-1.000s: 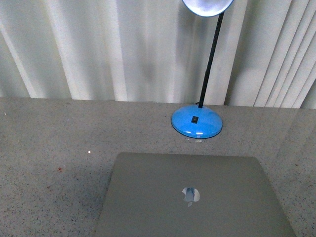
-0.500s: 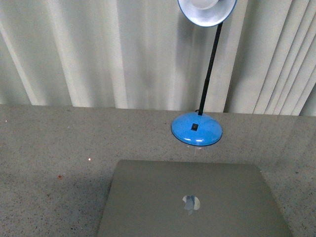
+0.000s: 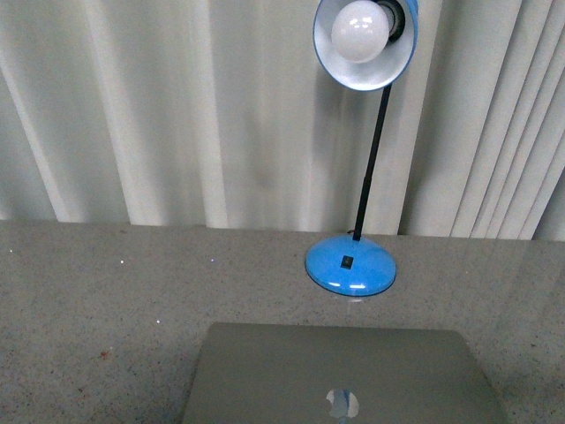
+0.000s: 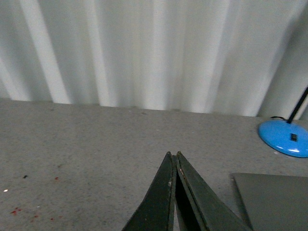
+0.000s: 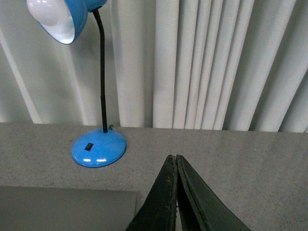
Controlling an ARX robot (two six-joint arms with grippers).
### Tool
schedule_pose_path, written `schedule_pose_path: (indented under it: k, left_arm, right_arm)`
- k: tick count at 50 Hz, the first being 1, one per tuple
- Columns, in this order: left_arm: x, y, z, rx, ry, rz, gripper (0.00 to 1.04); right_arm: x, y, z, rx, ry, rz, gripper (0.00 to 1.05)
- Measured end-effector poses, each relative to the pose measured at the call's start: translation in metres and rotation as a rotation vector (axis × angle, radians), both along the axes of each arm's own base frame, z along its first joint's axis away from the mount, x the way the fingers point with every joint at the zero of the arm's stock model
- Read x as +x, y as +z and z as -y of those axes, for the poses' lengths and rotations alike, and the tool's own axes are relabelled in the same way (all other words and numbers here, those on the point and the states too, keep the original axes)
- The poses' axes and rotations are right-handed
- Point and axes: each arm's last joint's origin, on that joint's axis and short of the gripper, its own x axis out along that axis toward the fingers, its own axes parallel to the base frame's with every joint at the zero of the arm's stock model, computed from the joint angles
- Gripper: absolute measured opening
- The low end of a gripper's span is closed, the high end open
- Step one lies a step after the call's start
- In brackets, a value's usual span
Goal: Close laptop
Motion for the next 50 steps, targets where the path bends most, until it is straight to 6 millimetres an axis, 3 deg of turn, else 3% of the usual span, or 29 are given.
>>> schedule_pose_path:
  k: [24,50]
  left_arm:
    - [-0.017,-0.006,0.004,-0.001,-0.022,0.037,0.04]
    - [-0.037,-0.010,0.004,-0.002,-0.021,0.026,0.04]
  right_arm:
    - [-0.026,-0.021,0.000,0.002,-0.004,0.011,0.03]
    - [-0.039,-0.020,0.000,0.002,-0.005,0.016,0.03]
